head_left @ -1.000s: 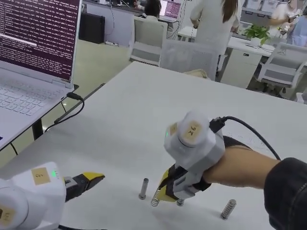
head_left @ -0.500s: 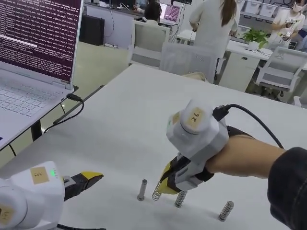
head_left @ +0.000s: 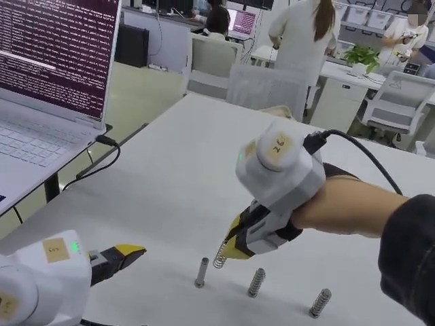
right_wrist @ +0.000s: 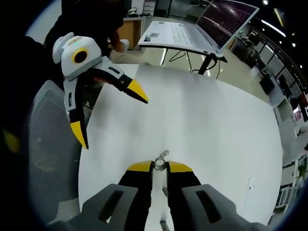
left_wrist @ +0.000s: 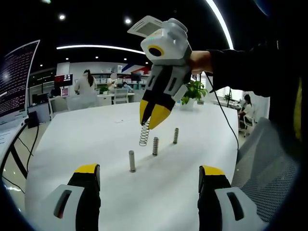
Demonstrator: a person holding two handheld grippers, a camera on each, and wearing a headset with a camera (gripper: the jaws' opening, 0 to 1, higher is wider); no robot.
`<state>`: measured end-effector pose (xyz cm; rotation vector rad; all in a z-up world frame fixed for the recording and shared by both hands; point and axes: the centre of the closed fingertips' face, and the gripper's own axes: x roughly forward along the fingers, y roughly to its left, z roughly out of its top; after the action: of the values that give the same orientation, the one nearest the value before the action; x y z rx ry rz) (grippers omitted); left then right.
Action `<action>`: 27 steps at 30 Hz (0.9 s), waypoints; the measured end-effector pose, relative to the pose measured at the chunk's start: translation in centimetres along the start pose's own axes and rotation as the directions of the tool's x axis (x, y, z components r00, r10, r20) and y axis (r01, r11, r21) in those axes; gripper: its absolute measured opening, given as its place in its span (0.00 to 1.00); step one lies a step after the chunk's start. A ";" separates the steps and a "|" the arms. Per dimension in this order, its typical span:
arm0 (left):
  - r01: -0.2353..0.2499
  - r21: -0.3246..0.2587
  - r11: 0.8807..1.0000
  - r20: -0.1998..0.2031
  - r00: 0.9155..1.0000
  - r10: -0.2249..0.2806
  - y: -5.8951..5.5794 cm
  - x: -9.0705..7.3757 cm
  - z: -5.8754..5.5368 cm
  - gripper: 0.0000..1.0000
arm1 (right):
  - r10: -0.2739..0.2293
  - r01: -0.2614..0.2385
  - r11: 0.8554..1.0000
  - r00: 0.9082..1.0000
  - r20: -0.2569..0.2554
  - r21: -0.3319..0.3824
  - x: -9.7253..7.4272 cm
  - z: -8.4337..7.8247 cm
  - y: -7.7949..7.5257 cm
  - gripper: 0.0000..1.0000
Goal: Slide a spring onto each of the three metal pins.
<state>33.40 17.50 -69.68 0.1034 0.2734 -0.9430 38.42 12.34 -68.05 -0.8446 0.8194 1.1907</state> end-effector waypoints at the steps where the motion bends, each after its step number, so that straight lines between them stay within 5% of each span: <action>1: 0.000 -0.001 1.000 0.000 1.000 0.000 0.0 0.0 0.0 0.81 | -0.001 0.001 1.000 1.000 0.000 -0.002 0.0 0.1 -0.1 0.08; 27: -0.007 -0.012 1.000 0.001 1.000 0.007 0.4 -0.4 -0.3 0.82 | 0.022 -0.023 0.999 0.999 -0.035 -0.024 1.7 1.4 -1.4 0.08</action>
<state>33.43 18.06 -69.86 0.0928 0.2776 -0.9345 40.25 14.06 -68.77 -0.8797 0.8464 1.2109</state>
